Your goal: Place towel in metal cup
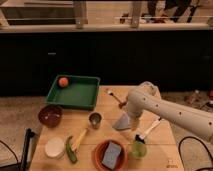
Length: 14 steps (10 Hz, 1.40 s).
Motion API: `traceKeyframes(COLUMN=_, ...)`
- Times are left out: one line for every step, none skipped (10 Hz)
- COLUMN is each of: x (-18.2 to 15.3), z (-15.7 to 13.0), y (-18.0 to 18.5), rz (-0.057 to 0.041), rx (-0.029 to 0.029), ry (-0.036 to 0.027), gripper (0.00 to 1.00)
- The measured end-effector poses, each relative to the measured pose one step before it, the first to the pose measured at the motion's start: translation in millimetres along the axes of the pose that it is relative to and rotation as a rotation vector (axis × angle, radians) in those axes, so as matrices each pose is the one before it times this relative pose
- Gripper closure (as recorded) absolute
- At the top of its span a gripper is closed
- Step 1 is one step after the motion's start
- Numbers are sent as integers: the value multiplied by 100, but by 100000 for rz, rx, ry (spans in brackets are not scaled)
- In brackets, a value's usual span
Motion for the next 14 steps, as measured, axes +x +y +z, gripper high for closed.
traceKeyframes(x=-255, z=523, y=-162, rz=178, rx=-460, ry=-157, gripper=20)
traceKeyframes(x=-30, z=711, y=-125, rz=295, rx=-460, ry=336, gripper=20)
traceKeyframes(x=-77, z=665, y=-60, rz=657, rx=-611, ry=-70, gripper=20)
traceKeyframes(x=-13, z=718, y=-83, rz=618, rx=-650, ry=137, gripper=20)
traceKeyframes(x=9, z=638, y=-148, rz=581, rx=-575, ry=126, gripper=20)
traceKeyframes(x=100, z=342, y=-52, rz=760, rx=-357, ry=-90, gripper=20)
traceKeyframes(x=338, z=250, y=-83, rz=893, rx=-31, ry=288, gripper=20)
traceKeyframes(x=323, z=256, y=-6, rz=1143, rx=-199, ry=14, gripper=20)
traceKeyframes(x=204, z=209, y=-34, rz=879, rx=-175, ry=-38, gripper=20)
traceKeyframes(x=136, z=178, y=-40, rz=638, rx=-267, ry=-15, gripper=20)
traceKeyframes(x=215, z=256, y=23, rz=816, rx=-610, ry=103, gripper=20)
traceKeyframes(x=160, z=269, y=72, rz=553, rx=-621, ry=49, gripper=20)
traceKeyframes(x=143, z=292, y=84, rz=332, rx=-725, ry=192, gripper=20)
traceKeyframes(x=-38, z=386, y=21, rz=-170, rx=-980, ry=301, gripper=20)
